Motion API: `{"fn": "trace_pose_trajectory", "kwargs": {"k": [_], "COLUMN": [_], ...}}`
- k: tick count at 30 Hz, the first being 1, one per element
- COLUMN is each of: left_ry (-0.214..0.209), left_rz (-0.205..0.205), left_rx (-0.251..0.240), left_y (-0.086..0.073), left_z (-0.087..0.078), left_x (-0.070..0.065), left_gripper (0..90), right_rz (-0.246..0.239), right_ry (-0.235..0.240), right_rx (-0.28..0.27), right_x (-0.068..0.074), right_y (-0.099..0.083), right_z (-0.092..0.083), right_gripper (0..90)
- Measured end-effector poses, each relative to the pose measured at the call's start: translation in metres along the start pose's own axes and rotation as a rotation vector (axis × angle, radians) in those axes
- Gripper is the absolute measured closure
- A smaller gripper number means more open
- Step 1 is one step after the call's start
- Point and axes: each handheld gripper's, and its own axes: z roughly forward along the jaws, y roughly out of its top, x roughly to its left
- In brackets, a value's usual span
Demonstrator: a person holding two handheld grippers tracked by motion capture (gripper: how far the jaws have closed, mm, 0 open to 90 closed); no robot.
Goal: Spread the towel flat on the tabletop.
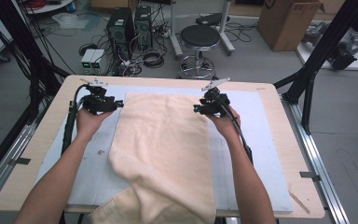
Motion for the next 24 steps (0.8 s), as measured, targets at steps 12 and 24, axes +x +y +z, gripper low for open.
{"fn": "trace_pose_trajectory", "kwargs": {"k": [12, 24], "left_ry": [-0.129, -0.199], "left_rz": [0.066, 0.091], "left_rx": [-0.067, -0.124], "left_y": [-0.057, -0.126], "left_z": [-0.048, -0.107], "left_x": [-0.029, -0.055], "left_gripper": [49.2, 48.6], "right_rz": [0.01, -0.078], "right_ry": [0.137, 0.224], "right_rx": [-0.137, -0.162], "right_x": [0.039, 0.099], "right_y": [-0.05, -0.086], "right_z": [-0.043, -0.068], "right_gripper": [50.7, 44.9]}}
